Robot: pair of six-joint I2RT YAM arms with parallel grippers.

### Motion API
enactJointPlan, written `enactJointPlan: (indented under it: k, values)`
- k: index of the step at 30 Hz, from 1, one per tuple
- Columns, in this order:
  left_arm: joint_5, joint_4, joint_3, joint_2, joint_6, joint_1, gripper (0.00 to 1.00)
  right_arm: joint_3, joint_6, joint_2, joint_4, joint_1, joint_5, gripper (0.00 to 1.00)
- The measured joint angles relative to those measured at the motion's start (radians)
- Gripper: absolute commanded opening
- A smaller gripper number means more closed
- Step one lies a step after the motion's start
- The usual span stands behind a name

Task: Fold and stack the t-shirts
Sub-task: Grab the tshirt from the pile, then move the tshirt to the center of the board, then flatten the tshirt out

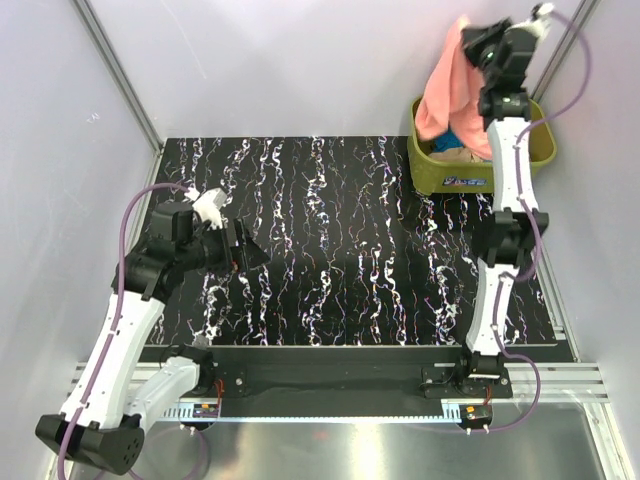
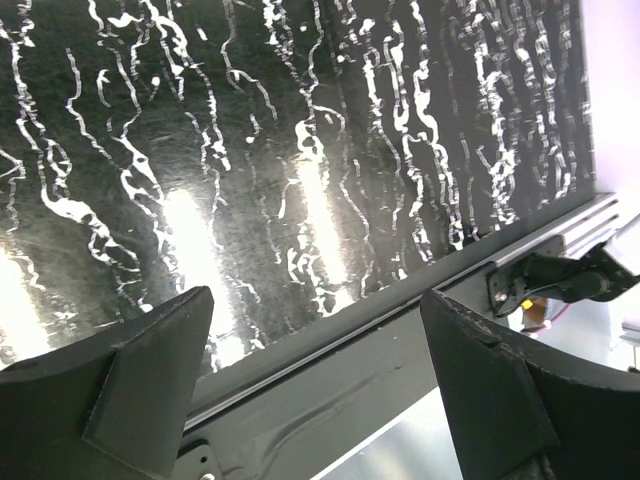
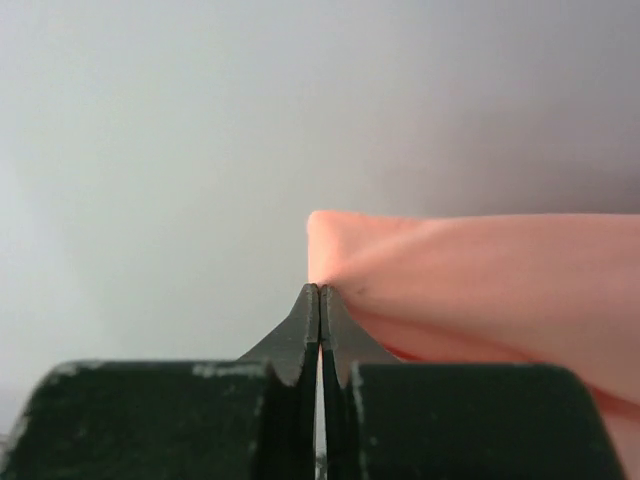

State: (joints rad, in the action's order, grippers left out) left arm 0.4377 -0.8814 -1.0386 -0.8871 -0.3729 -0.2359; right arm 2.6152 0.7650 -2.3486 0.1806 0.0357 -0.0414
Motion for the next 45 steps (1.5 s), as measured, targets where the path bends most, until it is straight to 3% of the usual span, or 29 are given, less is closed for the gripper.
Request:
enactJointPlan:
  k: [8, 12, 13, 14, 18, 19, 21, 27, 32, 36, 45]
  values:
    - [0.01, 0.035, 0.039, 0.109, -0.096, 0.0, 0.91, 0.047, 0.095, 0.3, -0.116, -0.037, -0.014, 0.0]
    - [-0.026, 0.054, 0.04, 0.183, -0.142, 0.0, 0.93, -0.021, 0.146, 0.441, -0.16, -0.179, -0.085, 0.04]
    - [-0.036, 0.059, 0.04, 0.198, -0.151, 0.0, 0.98, -0.068, 0.159, 0.475, -0.166, -0.221, -0.114, 0.12]
    - [-0.049, 0.063, 0.04, 0.216, -0.157, 0.0, 0.99, -0.146, 0.174, 0.523, -0.178, -0.262, -0.157, 0.34]
    - [-0.095, 0.062, 0.031, 0.253, -0.171, 0.0, 0.97, -0.603, 0.175, 0.73, -0.187, -0.322, -0.256, 0.77]
    - [-0.106, 0.059, 0.026, 0.251, -0.171, 0.0, 0.97, -0.729, 0.166, 0.782, -0.154, -0.32, -0.255, 0.8]
    - [-0.12, 0.048, 0.017, 0.238, -0.169, 0.0, 0.96, -0.975, 0.108, 0.883, -0.044, -0.312, -0.233, 0.8]
    - [-0.117, 0.085, 0.064, 0.134, -0.191, -0.037, 0.94, -1.382, -0.083, 0.998, 0.32, -0.309, -0.265, 0.76]
    - [-0.153, 0.136, 0.192, -0.106, -0.267, -0.121, 0.99, -1.609, -0.177, 0.981, 0.446, -0.362, -0.303, 0.87]
    - [-0.238, 0.102, 0.263, -0.21, -0.315, -0.047, 0.99, -1.636, -0.22, 0.921, 0.467, -0.388, -0.321, 0.85]
    - [-0.453, 0.033, 0.267, -0.215, -0.372, 0.212, 0.99, -1.532, -0.274, 0.736, 0.512, -0.406, -0.197, 0.86]
